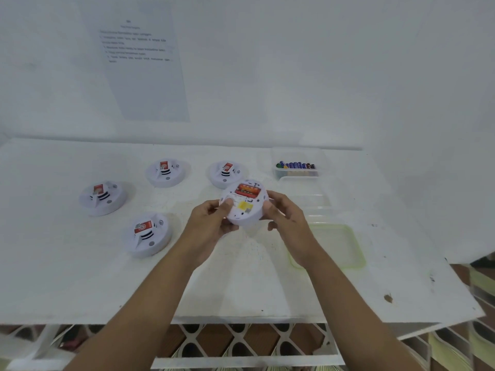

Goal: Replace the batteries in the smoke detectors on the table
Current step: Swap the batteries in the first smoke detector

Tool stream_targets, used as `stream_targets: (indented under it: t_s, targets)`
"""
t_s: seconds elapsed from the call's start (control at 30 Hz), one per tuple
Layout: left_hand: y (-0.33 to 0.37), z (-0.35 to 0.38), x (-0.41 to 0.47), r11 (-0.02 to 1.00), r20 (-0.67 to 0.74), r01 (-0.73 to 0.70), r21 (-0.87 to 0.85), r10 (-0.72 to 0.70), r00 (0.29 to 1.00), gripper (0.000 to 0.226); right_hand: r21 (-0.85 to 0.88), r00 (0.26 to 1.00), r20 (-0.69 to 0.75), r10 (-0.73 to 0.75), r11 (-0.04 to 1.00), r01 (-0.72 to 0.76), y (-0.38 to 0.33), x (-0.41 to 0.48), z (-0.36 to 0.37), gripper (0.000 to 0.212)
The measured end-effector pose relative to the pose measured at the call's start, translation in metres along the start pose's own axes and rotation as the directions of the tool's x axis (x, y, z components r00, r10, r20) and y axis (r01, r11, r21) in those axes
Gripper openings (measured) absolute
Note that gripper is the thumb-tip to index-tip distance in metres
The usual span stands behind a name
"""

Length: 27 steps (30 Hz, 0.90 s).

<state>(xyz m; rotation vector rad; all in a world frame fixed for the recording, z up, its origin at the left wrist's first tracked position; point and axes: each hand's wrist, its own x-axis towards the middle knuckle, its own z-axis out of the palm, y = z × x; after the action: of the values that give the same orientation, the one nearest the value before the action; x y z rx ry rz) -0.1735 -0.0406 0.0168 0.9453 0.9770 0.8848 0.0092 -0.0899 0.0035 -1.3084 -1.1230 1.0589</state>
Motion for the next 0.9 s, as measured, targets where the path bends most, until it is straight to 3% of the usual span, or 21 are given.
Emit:
stream_targets:
  t_s: [0.1, 0.2, 0.4, 0.57, 0.7, 0.8, 0.9]
  targets:
    - [-0.007, 0.009, -0.004, 0.99, -0.088, 0.01, -0.142, -0.023, 0.996, 0.036, 0.043, 0.997, -0.074, 0.028, 0.999, -0.025, 0.003, 0.0, 0.007, 0.033]
    - [-0.013, 0.015, -0.008, 0.991, -0.088, 0.018, -0.133, -0.03, 0.996, 0.041, 0.04, 0.99, -0.137, 0.028, 0.999, -0.023, 0.004, 0.0, 0.01, 0.038]
    - [-0.009, 0.007, -0.005, 0.965, -0.059, -0.062, 0.254, 0.08, 0.995, 0.04, 0.001, 0.991, -0.127, 0.028, 1.0, -0.028, -0.006, 0.003, -0.013, 0.022]
    - [0.009, 0.014, -0.004, 0.928, 0.164, -0.193, 0.319, 0.147, 0.976, 0.036, -0.045, 1.0, -0.028, 0.009, 0.999, -0.01, -0.026, 0.007, -0.036, 0.024]
    - [0.015, 0.032, -0.001, 0.909, 0.258, -0.239, 0.341, 0.154, 0.954, 0.038, -0.053, 1.0, 0.017, 0.009, 0.999, -0.008, -0.034, 0.01, -0.048, 0.027]
    - [0.015, 0.047, 0.0, 0.902, 0.283, -0.255, 0.349, 0.159, 0.946, 0.041, -0.053, 0.996, 0.085, 0.024, 0.998, -0.019, -0.033, 0.01, -0.057, 0.045]
    - [0.016, 0.058, 0.001, 0.904, 0.283, -0.274, 0.328, 0.182, 0.942, 0.039, -0.007, 0.972, 0.236, -0.009, 1.0, 0.011, -0.026, 0.009, -0.07, 0.08]
